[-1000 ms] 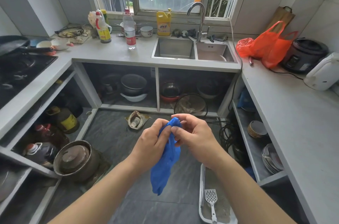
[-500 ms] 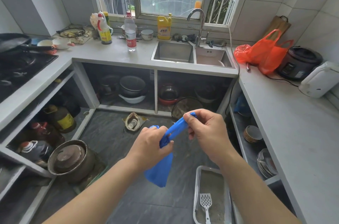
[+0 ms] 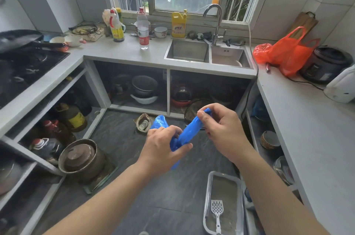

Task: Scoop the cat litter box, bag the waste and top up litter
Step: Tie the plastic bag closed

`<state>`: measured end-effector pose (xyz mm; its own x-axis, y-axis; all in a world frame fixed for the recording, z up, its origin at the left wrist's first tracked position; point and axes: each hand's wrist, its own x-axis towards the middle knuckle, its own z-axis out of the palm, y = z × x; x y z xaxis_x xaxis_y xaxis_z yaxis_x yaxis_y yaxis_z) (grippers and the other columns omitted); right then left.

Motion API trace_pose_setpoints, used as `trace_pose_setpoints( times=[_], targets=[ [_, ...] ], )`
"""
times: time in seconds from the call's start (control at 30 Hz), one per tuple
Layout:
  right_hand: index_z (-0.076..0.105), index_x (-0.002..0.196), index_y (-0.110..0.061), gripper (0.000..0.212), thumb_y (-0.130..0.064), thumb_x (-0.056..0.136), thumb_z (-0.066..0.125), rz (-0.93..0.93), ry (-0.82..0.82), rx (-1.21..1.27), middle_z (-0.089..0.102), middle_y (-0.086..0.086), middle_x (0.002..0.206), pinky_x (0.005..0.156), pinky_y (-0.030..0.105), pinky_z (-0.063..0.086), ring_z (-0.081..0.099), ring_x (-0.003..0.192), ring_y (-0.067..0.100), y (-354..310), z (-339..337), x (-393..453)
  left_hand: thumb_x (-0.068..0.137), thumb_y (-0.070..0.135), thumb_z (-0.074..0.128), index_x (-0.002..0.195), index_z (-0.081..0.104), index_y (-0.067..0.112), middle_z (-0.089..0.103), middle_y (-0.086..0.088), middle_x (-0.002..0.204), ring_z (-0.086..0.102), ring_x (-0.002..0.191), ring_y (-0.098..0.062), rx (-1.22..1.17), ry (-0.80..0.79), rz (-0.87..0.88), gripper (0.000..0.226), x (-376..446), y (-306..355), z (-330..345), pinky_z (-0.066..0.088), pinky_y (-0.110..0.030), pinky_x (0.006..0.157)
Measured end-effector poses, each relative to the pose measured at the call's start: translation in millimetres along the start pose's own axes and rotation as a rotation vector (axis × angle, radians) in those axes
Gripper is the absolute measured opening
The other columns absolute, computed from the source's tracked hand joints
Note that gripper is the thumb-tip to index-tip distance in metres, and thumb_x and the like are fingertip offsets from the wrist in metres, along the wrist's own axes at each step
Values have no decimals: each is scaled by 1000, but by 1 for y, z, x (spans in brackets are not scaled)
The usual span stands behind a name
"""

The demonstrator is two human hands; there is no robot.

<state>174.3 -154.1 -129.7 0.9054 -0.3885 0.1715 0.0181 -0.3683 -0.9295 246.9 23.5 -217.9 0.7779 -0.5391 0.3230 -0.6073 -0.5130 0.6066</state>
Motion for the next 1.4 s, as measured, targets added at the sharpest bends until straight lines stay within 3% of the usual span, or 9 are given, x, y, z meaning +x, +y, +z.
trace_pose_setpoints(
  times=[0.2,0.37,0.53,0.77,0.87,1.0,1.13,1.23,1.4],
  targets=[
    [68,104,-15,9,-13,96,67,103,-59,250,66,-1,78,59,31,50,57,65,13,3,8,-3,89,72,50,79,45,35,52,18,69,51,73,-20,-29,-73,-48,38,-10,0,10,42,-39,88],
    [69,107,-9,11,-10,97,65,251,-3,413,65,1,76,57,28,50,56,62,12,16,15,0,100,59,26,91,55,19,57,12,70,53,75,-25,-111,-19,-117,51,-26,-5,3,42,-37,83],
    [69,94,-13,11,-5,97,62,320,70,388,61,0,74,54,24,47,50,57,11,27,36,7,98,48,20,89,54,9,57,-3,61,53,63,-34,-9,-32,-159,53,-32,-28,-11,40,-39,77],
    [68,100,-13,9,-5,96,64,391,70,295,64,4,80,54,22,49,52,59,11,34,81,14,97,41,24,89,58,14,53,4,66,49,61,-27,157,14,-238,44,-38,-86,-42,45,-39,70],
    [68,100,-15,11,-6,95,65,387,60,273,65,4,81,57,25,49,54,62,11,28,111,19,95,44,11,88,51,19,57,1,67,48,63,-28,207,-50,-307,47,-39,-111,-58,39,-42,77],
    [68,98,-19,11,-8,93,67,386,51,233,65,4,81,58,29,49,55,62,12,19,152,24,93,38,17,89,52,16,52,2,68,52,69,-31,218,-84,-424,41,-41,-147,-80,29,-37,70],
    [68,103,-15,14,-6,93,68,347,-82,193,62,5,77,58,33,49,55,62,14,-1,185,34,93,33,31,96,64,26,70,8,89,64,90,-19,-143,20,-434,34,-49,-180,-103,46,-32,79],
    [68,112,-16,22,-5,92,70,299,-238,181,58,10,79,59,33,52,56,62,16,-26,211,43,96,31,36,100,64,33,74,16,96,66,100,-5,-425,-39,-435,28,-49,-183,-120,48,-26,89],
    [73,110,-20,23,-7,91,72,196,-525,140,62,11,76,63,39,51,56,64,22,-60,255,51,95,28,39,98,59,36,68,10,77,63,76,-5,-520,19,-385,21,-52,-184,-139,44,-20,76]
  ],
)
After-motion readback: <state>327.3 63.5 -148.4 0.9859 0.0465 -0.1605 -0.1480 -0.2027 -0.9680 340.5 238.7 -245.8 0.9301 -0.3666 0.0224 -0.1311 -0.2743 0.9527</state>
